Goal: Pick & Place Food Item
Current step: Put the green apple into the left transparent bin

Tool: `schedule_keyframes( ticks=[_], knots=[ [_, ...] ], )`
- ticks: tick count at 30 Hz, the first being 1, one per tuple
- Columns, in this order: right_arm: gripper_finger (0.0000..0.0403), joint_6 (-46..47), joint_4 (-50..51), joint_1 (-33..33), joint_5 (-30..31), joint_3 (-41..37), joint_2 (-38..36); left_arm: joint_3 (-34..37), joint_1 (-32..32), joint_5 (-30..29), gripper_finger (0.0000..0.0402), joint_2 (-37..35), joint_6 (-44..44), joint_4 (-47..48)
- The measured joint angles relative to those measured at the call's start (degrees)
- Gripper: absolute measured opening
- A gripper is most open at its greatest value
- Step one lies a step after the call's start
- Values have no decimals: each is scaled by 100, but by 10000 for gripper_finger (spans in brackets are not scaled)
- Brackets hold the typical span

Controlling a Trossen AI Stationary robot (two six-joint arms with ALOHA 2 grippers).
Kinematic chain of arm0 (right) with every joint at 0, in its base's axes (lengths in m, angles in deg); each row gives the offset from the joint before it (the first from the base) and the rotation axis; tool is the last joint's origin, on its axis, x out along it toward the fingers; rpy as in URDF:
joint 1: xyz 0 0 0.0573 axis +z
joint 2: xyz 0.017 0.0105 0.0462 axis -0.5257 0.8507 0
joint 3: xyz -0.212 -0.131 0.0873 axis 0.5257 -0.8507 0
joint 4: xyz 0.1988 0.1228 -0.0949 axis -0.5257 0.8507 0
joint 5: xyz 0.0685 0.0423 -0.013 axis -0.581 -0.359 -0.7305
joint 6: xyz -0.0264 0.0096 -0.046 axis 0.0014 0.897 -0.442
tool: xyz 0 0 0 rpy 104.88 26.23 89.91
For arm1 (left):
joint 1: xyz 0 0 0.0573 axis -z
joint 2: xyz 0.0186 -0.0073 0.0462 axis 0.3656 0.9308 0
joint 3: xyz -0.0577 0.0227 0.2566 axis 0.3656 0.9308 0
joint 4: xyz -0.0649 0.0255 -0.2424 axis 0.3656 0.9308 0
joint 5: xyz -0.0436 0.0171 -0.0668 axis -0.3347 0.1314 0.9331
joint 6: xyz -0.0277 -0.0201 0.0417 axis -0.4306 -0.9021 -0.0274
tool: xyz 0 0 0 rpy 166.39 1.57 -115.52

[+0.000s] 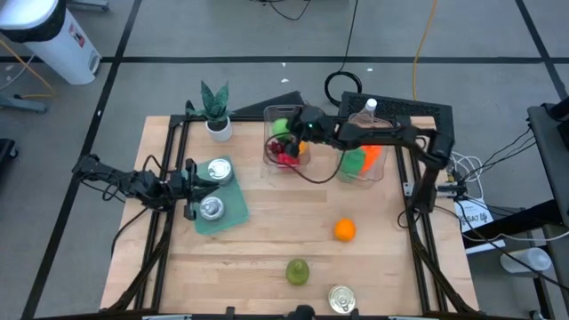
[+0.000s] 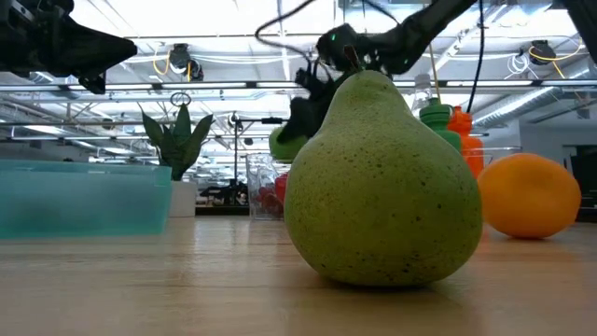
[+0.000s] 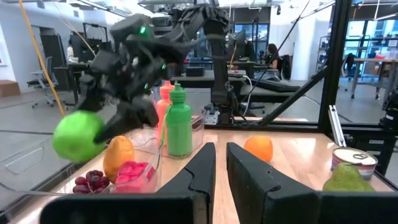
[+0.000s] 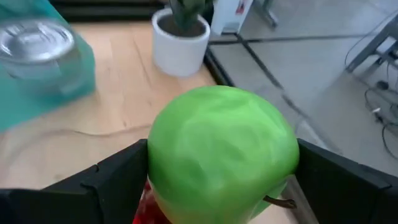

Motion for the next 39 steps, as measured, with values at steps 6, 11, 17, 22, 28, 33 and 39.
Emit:
schedule_keyframes(
  ticks=[6, 11, 17, 22, 28, 33, 39],
  knots=[
    [361, 43, 71, 6, -289, 0, 266, 0, 0, 2, 49, 0, 25, 2],
    [393, 139, 388, 10, -305, 0, 264, 0, 0, 0, 49, 0, 149, 2],
    [396, 291, 378, 10, -324, 0, 129, 0, 0, 1, 49, 0, 219, 0],
    [399, 152, 482, 8, -815, 5, -71, 0, 0, 2, 49, 0, 185, 0],
    [399, -862, 862, 172, -177, 50, -132, 0, 0, -13, 49, 0, 149, -4],
    [400, -837, 672, 203, -173, 83, -124, 1, 0, -46, 49, 0, 161, -7],
    [400, -1309, 762, 354, -118, 83, -129, -27, -51, -948, 49, 48, -440, -1]
  ],
)
